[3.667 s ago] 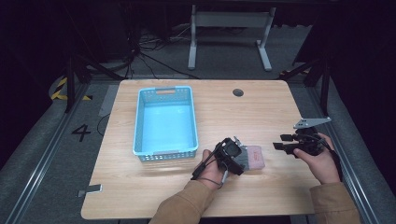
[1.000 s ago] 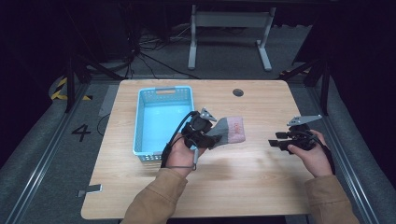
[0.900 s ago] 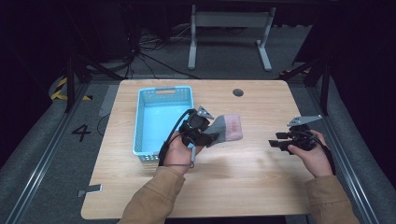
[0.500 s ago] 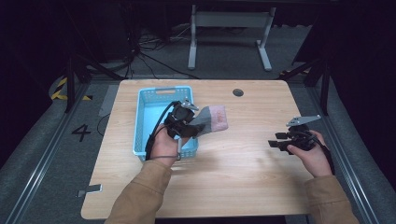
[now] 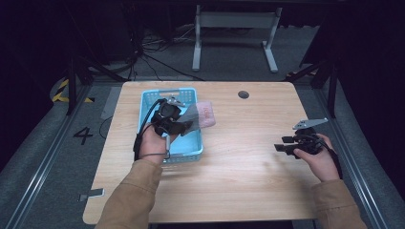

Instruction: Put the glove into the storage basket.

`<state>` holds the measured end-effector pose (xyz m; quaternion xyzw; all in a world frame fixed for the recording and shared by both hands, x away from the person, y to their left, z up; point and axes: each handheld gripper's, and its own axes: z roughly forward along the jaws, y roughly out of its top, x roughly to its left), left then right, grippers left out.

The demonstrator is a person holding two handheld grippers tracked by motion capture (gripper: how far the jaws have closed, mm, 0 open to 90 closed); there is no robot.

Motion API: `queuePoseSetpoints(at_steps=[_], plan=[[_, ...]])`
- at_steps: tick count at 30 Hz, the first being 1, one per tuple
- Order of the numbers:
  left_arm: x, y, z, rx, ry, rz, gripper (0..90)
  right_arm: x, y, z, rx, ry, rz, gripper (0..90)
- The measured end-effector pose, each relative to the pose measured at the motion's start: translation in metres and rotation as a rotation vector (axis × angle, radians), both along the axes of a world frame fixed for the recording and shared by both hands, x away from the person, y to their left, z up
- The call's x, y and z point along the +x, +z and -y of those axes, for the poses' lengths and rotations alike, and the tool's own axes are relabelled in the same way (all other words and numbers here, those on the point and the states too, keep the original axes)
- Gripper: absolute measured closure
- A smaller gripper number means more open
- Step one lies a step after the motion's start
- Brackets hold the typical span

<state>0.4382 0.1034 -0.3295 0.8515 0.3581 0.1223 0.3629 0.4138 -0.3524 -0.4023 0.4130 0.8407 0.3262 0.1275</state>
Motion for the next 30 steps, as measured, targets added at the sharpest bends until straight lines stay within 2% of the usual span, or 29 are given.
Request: queuePoseSetpoints(at_steps=[4, 11, 18, 21, 26, 30], plan=[[0.007, -0.003, -0.009, 0.009, 0.021, -0.016, 63.0, -0.001, -0.001, 0.002, -0.003, -0.003, -0.008, 47.0], [0.018, -0.010, -0.022, 0.052, 0.063, -0.032, 63.0, -0.004, 0.000, 0.007, 0.005, -0.014, -0.007, 46.9], [0.026, -0.018, -0.029, 0.086, 0.063, -0.047, 63.0, -0.008, -0.003, 0.010, -0.002, -0.025, -0.020, 46.8], [0.033, -0.025, -0.035, 0.086, 0.074, -0.075, 63.0, -0.009, -0.004, 0.011, -0.005, -0.031, -0.020, 46.7], [0.041, -0.040, -0.038, 0.106, 0.065, -0.115, 62.8, -0.012, -0.006, 0.013, -0.009, -0.038, -0.029, 46.4], [0.047, -0.046, -0.038, 0.122, 0.088, -0.149, 62.7, -0.013, -0.007, 0.014, -0.014, -0.044, -0.030, 45.5]])
